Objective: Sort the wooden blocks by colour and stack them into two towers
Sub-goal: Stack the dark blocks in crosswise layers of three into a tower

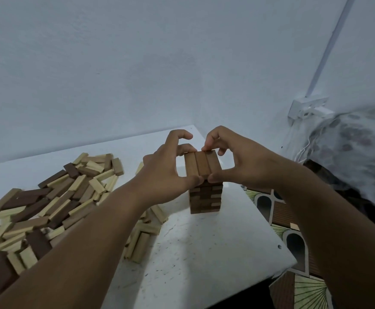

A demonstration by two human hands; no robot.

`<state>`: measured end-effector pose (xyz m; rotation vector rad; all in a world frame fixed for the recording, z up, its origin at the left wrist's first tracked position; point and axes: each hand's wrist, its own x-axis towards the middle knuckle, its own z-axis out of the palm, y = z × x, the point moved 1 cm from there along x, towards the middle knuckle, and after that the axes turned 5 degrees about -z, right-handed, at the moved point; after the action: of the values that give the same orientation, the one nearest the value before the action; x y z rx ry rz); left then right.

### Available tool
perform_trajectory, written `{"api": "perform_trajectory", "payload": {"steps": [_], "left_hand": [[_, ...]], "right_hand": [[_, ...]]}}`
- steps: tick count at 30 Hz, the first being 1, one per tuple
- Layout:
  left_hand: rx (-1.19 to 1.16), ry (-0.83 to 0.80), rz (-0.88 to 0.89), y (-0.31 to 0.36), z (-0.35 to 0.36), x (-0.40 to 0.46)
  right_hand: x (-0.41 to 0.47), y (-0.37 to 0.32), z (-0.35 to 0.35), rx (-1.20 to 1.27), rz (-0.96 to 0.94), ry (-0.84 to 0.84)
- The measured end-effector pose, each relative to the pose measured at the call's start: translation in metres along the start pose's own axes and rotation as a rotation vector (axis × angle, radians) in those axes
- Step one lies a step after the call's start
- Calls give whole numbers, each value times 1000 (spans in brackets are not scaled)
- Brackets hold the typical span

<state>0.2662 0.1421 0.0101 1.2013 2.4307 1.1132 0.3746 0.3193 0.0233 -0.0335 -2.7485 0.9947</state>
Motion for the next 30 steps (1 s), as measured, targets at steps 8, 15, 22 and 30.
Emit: {"api": "perform_trajectory", "payload": {"steps": [8,15,22,30], "left_hand": [[-14,-25,-11,-6,8,2],[1,-6,-9,-7,6,4],[29,-23,-24,-8,5,3],[9,-29,-60,-23,-33,-21]], "right_hand": [[0,3,2,7,47,-31],[1,1,2,-1,63,-37],[-1,0,-1,-40,80,-56],[8,-35,4,-79,24,11]]}}
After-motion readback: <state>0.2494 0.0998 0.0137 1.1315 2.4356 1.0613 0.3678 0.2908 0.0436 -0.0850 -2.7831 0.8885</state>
